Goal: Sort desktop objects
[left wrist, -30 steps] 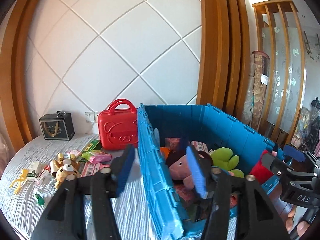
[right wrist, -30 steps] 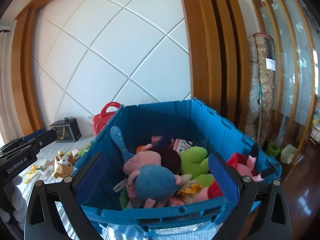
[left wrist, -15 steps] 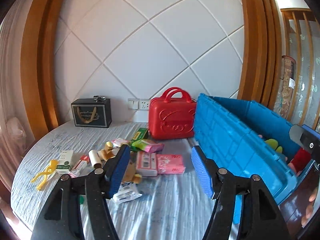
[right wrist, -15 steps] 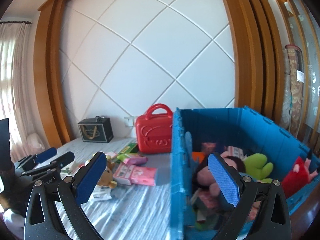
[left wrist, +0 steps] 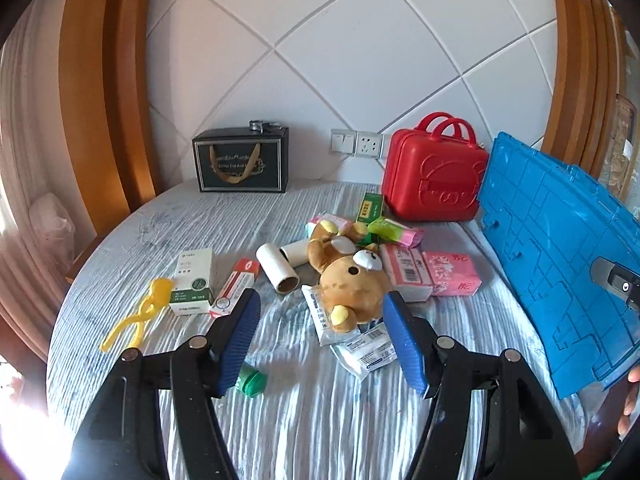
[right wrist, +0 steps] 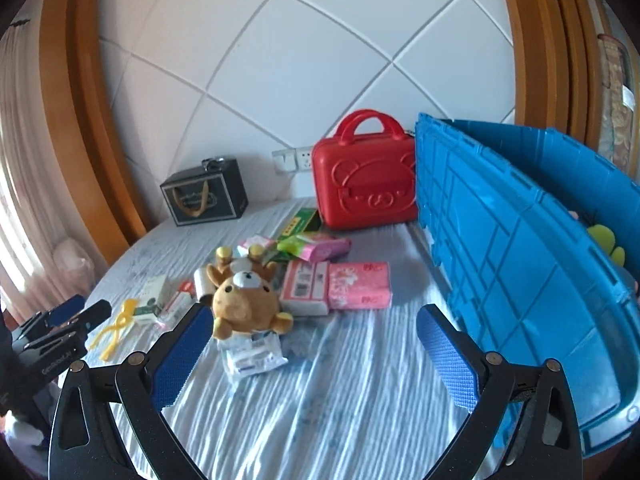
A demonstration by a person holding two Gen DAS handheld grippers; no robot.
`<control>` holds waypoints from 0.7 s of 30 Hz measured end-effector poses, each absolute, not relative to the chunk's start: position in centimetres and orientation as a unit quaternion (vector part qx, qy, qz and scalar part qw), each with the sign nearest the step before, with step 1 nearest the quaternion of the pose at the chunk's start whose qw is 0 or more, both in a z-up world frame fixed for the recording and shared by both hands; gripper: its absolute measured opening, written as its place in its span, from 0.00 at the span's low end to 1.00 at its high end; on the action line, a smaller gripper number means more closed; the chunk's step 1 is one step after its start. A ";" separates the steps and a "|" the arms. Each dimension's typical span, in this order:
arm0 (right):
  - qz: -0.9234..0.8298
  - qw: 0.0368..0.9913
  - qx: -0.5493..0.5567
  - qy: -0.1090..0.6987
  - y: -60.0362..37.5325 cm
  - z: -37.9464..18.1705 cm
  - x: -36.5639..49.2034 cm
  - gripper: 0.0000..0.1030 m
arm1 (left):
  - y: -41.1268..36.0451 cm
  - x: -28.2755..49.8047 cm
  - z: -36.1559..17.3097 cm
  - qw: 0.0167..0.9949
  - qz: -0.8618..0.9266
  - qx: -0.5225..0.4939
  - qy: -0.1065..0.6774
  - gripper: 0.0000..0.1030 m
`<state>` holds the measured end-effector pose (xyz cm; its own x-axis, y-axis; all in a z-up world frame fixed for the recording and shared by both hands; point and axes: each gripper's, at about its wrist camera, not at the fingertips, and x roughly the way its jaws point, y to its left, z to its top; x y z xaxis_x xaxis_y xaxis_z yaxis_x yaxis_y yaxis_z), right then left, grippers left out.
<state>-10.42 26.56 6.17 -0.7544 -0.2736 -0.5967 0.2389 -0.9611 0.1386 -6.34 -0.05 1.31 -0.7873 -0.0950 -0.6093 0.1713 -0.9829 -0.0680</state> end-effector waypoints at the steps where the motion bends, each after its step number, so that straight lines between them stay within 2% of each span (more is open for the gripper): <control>1: -0.932 0.141 0.332 -0.026 26.2 5.5 -11.1 1.00 | -0.4 -6.9 0.5 0.073 -0.939 0.331 0.063 0.61; 7: -0.906 0.178 0.384 -0.018 23.9 1.0 -16.8 1.00 | -0.8 -10.6 -3.5 0.091 -0.918 0.377 0.081 0.61; 18: -0.856 0.224 0.463 0.046 20.1 -8.2 -25.7 1.00 | 1.7 -18.8 -12.1 0.091 -0.881 0.456 0.090 0.61; 19: -0.853 0.226 0.469 0.047 19.9 -8.8 -26.3 1.00 | 1.6 -19.2 -12.8 0.090 -0.878 0.461 0.093 0.61; 21: -0.849 0.227 0.475 0.051 19.4 -9.7 -27.3 1.00 | 1.5 -20.1 -14.1 0.080 -0.873 0.472 0.095 0.54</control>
